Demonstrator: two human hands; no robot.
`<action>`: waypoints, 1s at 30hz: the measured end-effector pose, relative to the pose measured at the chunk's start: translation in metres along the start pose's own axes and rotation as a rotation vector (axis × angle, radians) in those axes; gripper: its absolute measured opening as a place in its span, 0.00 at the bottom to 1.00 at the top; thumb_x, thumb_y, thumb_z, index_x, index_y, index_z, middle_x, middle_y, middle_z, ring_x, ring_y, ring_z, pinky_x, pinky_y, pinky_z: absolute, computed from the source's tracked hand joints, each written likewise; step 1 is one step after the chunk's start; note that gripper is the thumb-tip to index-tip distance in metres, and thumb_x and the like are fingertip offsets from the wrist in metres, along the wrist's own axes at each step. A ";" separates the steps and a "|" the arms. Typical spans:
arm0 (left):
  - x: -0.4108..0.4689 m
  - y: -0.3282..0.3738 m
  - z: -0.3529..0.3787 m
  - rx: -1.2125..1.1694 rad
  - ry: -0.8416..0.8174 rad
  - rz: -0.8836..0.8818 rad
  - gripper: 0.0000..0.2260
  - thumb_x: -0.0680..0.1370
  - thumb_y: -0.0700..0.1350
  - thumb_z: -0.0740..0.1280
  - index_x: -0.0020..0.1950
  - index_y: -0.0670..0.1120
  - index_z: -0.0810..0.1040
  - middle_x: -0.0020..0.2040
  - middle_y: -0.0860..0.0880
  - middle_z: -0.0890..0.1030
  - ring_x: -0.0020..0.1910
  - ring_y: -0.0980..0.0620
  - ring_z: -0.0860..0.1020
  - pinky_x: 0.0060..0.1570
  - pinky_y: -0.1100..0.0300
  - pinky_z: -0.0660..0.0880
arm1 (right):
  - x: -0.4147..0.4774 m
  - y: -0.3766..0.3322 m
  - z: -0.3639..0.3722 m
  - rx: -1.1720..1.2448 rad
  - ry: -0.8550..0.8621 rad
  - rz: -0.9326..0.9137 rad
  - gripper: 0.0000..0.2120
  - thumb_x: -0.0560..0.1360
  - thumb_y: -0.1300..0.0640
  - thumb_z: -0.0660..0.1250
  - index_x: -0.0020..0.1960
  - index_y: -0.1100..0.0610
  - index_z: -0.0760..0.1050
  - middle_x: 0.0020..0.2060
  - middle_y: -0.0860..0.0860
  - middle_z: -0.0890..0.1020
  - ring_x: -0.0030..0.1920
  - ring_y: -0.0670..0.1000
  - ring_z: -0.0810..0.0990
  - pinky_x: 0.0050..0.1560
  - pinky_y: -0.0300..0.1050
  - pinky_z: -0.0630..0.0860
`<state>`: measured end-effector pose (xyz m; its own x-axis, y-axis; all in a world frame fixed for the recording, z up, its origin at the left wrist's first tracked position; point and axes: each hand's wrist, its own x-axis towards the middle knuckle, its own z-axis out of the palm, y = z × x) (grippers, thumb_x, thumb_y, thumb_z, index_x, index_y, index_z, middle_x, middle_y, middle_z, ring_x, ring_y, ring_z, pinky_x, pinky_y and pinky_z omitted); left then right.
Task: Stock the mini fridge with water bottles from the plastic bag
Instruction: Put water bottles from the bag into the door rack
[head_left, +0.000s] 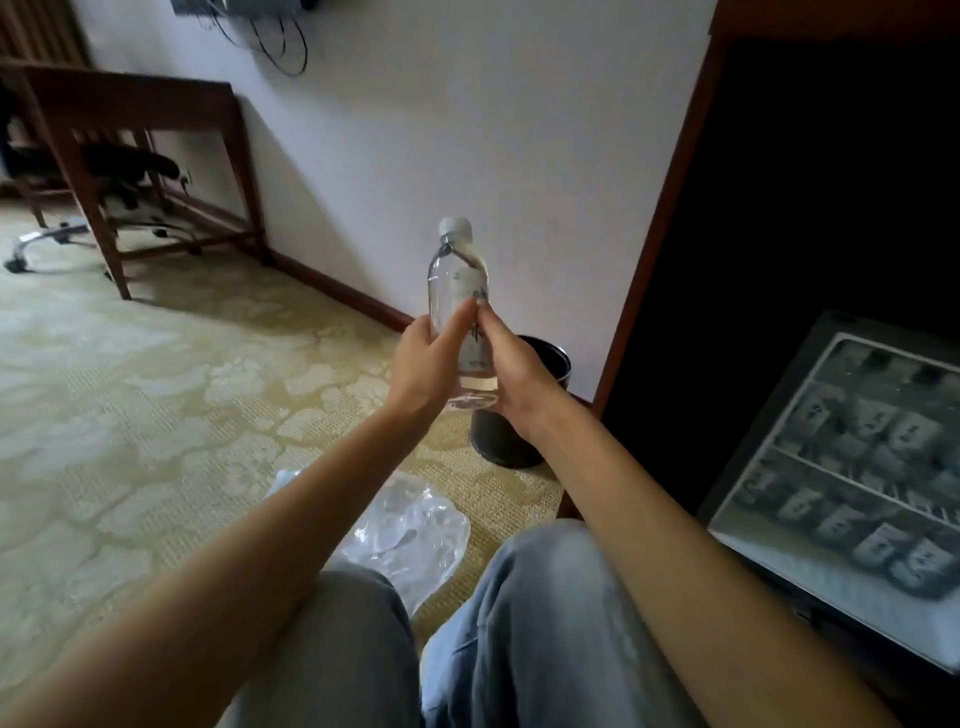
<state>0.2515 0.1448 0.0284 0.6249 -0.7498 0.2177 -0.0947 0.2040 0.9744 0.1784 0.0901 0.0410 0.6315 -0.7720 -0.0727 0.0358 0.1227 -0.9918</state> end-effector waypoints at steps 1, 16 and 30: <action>-0.006 0.006 0.002 0.005 0.028 0.001 0.19 0.78 0.57 0.63 0.54 0.42 0.79 0.46 0.43 0.84 0.43 0.47 0.84 0.45 0.50 0.82 | -0.008 -0.004 0.001 -0.004 0.006 0.001 0.22 0.78 0.38 0.56 0.56 0.53 0.79 0.54 0.58 0.83 0.55 0.58 0.82 0.60 0.60 0.76; -0.015 -0.014 0.012 -0.121 -0.229 -0.276 0.17 0.79 0.58 0.59 0.51 0.46 0.79 0.39 0.50 0.85 0.37 0.54 0.84 0.30 0.65 0.77 | -0.030 0.011 -0.036 -0.109 0.030 0.099 0.18 0.76 0.41 0.64 0.53 0.55 0.76 0.49 0.55 0.84 0.47 0.54 0.84 0.51 0.53 0.81; -0.071 -0.053 0.210 -0.189 -0.625 -0.533 0.20 0.77 0.57 0.65 0.55 0.41 0.80 0.50 0.40 0.84 0.50 0.42 0.83 0.52 0.48 0.79 | -0.128 0.017 -0.216 0.045 0.468 0.212 0.17 0.76 0.48 0.67 0.57 0.60 0.77 0.49 0.57 0.83 0.49 0.58 0.83 0.50 0.55 0.81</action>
<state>0.0494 0.0554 -0.0267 -0.0001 -0.9748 -0.2232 0.2570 -0.2157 0.9420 -0.0694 0.0566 0.0103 0.2149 -0.9222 -0.3215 -0.0156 0.3259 -0.9453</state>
